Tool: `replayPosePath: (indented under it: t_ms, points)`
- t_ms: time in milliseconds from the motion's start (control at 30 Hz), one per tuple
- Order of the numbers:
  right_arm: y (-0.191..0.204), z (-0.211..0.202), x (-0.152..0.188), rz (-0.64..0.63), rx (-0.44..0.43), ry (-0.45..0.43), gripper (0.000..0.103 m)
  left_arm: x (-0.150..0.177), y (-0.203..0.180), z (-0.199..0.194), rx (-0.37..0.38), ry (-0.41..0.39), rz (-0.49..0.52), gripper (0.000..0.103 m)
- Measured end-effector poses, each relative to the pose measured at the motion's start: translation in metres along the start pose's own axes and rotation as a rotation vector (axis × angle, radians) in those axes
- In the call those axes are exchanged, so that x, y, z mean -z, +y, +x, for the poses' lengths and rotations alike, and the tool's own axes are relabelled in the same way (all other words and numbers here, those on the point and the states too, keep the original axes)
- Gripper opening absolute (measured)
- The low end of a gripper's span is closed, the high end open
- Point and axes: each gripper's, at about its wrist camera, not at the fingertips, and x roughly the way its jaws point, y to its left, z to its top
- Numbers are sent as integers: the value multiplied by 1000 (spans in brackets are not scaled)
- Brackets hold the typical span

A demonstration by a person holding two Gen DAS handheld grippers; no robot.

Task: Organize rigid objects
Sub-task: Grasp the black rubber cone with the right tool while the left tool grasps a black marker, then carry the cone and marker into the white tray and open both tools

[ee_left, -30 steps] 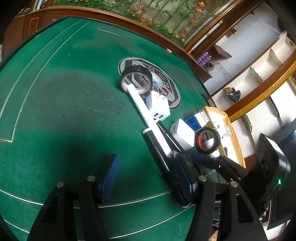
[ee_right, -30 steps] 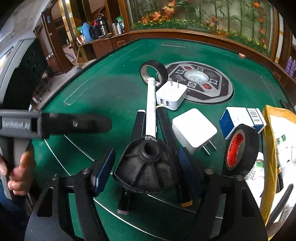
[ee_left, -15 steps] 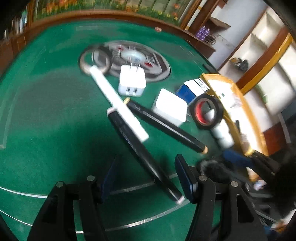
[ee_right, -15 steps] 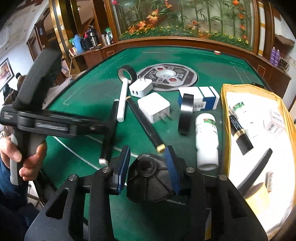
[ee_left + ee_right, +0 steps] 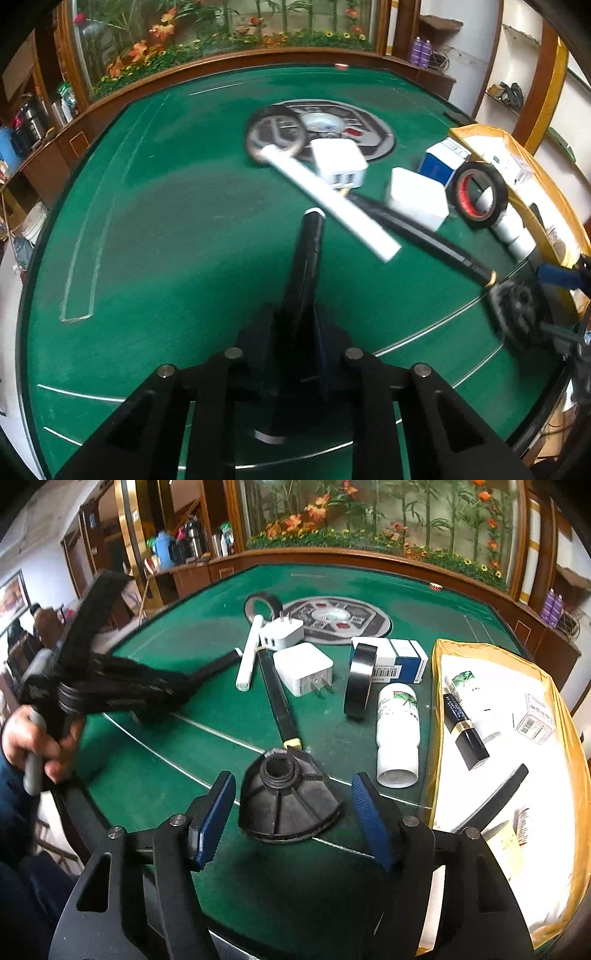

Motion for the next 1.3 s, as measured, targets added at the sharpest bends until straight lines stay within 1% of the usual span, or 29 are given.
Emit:
replayPosePath:
  t_ms: [100, 133, 167, 233, 267, 300, 333, 400, 467, 533, 633, 700, 767, 900, 1033, 1133, 1233, 1300]
  points:
    - [5, 13, -1, -30, 28, 54, 67, 4, 7, -2, 6, -9, -11, 20]
    - [7, 17, -1, -39, 35, 66, 71, 5, 7, -3, 6, -10, -7, 20]
    - [7, 18, -2, -35, 28, 59, 71, 5, 6, -3, 1, -11, 1, 20]
    - [8, 29, -1, -34, 54, 104, 72, 1, 3, 0, -1, -13, -1, 21]
    - [10, 31, -1, -48, 76, 108, 70, 1, 4, 1, 0, -17, -10, 21]
    - [11, 30, -1, -49, 78, 102, 65, 0, 3, 1, -5, -21, 2, 20]
    - [11, 29, -1, -50, 86, 104, 65, 1, 2, 0, -5, -24, 6, 20]
    - [7, 24, -2, -23, 68, 85, 65, 3, 3, -1, 13, -34, -4, 16]
    - [5, 18, -2, -7, 75, 69, 65, 6, 5, -5, 46, -50, -15, 16]
    - [3, 11, -4, 14, 57, 46, 65, 8, 6, -9, 64, -55, -11, 15]
    - [5, 4, -4, 19, 55, 30, 65, 7, 8, -15, 76, -64, -22, 15]
    - [4, 0, -5, 29, 36, 12, 65, 6, 9, -19, 75, -76, -28, 15]
    - [3, -4, -7, 42, 23, -1, 65, 3, 8, -23, 93, -82, -31, 15]
    - [-5, -15, -8, 82, 19, -42, 65, -5, -1, -35, 154, -116, -26, 15]
    - [-21, -33, -8, 129, 61, -85, 65, -21, -26, -42, 236, -134, 2, 15]
    - [-44, -49, -6, 187, 107, -116, 65, -37, -58, -46, 321, -144, 45, 16]
    - [-75, -63, 0, 262, 165, -138, 65, -51, -94, -49, 390, -154, 86, 16]
    - [-96, -71, 2, 301, 198, -143, 64, -60, -117, -47, 431, -143, 106, 16]
